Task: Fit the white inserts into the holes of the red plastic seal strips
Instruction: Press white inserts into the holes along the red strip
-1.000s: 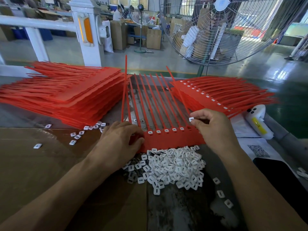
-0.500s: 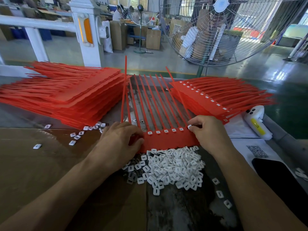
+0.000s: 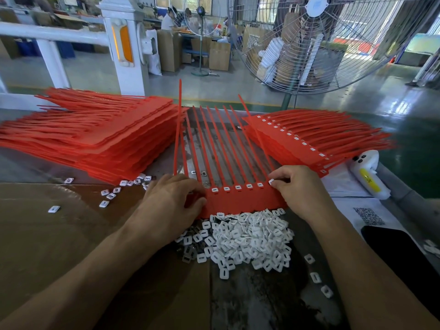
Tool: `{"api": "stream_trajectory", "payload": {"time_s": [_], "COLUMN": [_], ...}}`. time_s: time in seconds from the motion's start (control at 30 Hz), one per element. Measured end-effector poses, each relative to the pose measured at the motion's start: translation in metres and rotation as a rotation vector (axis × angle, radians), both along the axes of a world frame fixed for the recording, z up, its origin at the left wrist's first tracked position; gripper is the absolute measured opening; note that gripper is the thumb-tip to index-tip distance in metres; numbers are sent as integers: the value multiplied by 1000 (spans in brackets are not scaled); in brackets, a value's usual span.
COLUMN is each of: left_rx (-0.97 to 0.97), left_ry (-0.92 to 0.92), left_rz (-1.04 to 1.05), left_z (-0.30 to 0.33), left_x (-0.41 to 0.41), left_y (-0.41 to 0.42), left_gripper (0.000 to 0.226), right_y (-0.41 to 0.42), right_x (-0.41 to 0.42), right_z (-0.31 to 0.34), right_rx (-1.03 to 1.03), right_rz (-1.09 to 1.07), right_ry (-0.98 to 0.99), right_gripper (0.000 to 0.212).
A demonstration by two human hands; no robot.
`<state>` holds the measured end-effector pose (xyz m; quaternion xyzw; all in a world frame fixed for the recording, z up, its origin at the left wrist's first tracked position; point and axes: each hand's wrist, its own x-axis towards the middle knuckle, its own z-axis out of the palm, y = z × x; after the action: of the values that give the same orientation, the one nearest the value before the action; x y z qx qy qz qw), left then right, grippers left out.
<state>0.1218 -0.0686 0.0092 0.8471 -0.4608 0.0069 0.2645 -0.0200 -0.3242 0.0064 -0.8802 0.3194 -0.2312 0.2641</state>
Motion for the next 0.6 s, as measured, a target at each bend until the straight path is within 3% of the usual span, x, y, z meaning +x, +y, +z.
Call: {"api": "stream_trajectory", "payload": {"time_s": [0.6], "left_rx": [1], "left_ry": [-11], "left_rz": [6], "left_z": [1], "left_x": [0], "left_y": [-1], "left_gripper": [30], "right_y": [1], "right_x": [2], "right_z": [-1], "right_rx": [-20], "right_rz": [-18], "right_ry": [-54], "right_gripper": [14]}}
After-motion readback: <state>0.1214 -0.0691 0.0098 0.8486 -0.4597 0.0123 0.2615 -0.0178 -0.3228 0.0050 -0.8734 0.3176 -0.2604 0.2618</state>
